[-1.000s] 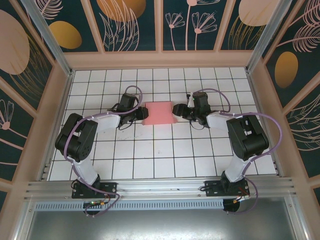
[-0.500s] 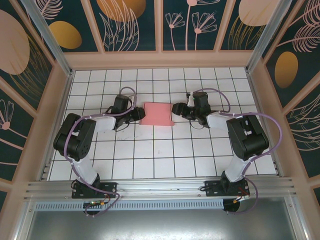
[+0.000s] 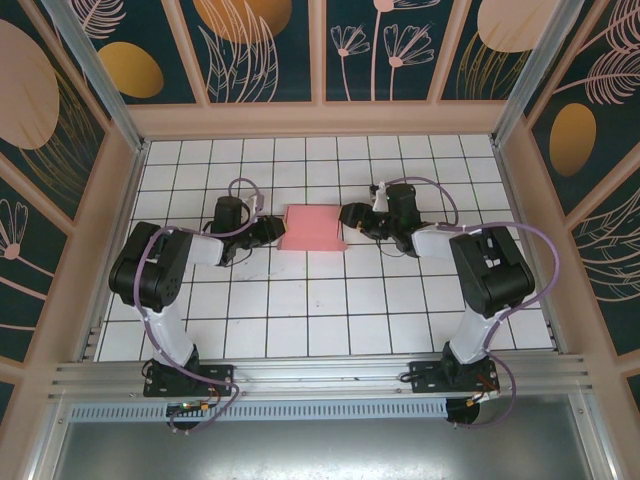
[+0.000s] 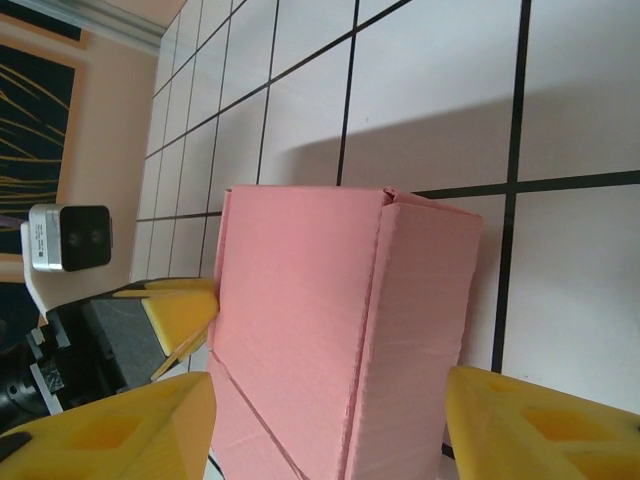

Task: Fold the paper box

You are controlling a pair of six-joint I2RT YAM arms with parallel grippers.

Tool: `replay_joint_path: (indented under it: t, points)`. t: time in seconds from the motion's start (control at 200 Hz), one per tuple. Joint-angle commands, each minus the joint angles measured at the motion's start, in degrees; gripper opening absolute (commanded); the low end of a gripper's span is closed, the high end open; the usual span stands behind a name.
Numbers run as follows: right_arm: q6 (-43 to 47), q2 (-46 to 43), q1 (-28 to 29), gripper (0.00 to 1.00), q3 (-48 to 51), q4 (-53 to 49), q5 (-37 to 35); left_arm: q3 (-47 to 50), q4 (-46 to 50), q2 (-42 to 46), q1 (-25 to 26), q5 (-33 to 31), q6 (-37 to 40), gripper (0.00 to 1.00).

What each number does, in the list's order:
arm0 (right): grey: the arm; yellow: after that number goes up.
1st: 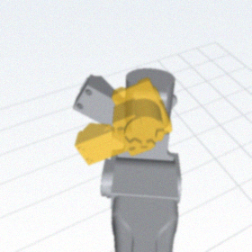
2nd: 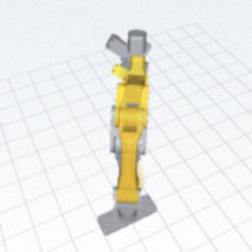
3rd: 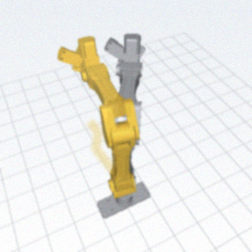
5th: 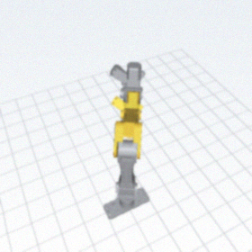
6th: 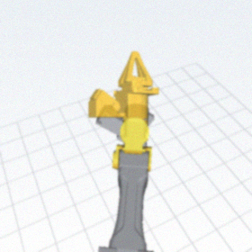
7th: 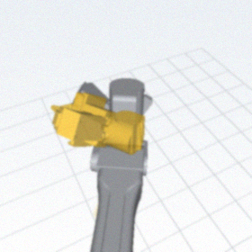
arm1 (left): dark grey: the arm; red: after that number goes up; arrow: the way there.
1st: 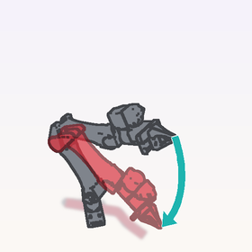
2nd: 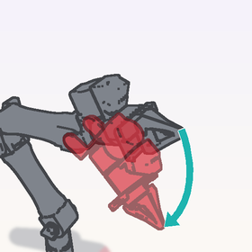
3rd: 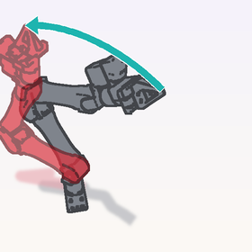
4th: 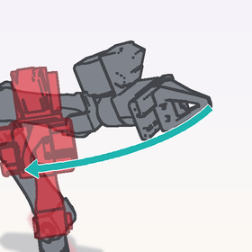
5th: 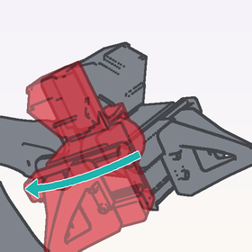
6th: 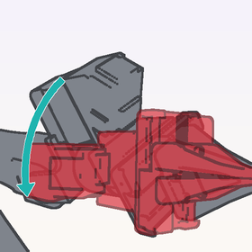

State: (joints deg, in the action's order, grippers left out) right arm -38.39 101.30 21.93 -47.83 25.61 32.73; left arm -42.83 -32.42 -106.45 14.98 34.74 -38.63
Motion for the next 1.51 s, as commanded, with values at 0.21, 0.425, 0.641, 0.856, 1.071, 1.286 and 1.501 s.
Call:
replay_joint_path:
  t: [0.21,0.425,0.641,0.856,1.071,1.286,1.501]
  points:
    - [-4.2,4.5,-0.3,0.73,0.2,6.8,6.4,2.8,-5.0,-4.8,-2.6,5.3,-3.2,0.22]
    - [-6.6,7.2,-0.2,0.70,-0.3,9.8,9.5,2.6,-6.1,-6.6,-3.2,6.2,-3.6,0.22]
    - [-8.4,10.5,-0.1,0.68,-1.0,13.3,12.9,2.1,-5.1,-7.3,-3.3,5.8,-3.0,0.23]
    - [-11.2,11.1,0.0,0.68,-0.1,18.7,15.4,2.5,-5.4,-7.9,-3.4,5.8,-2.9,0.23]
    - [-8.6,7.8,-1.9,0.72,1.6,12.2,8.5,2.8,-5.2,-8.3,-4.3,5.9,-2.8,0.22]
    - [-10.5,9.0,-1.8,0.79,1.8,14.0,9.4,2.4,-5.0,-9.2,-4.7,6.2,-2.6,0.23]
    - [-12.0,11.2,-1.2,0.79,0.5,15.9,12.6,2.9,-5.4,-9.8,-5.5,6.9,-2.7,0.23]
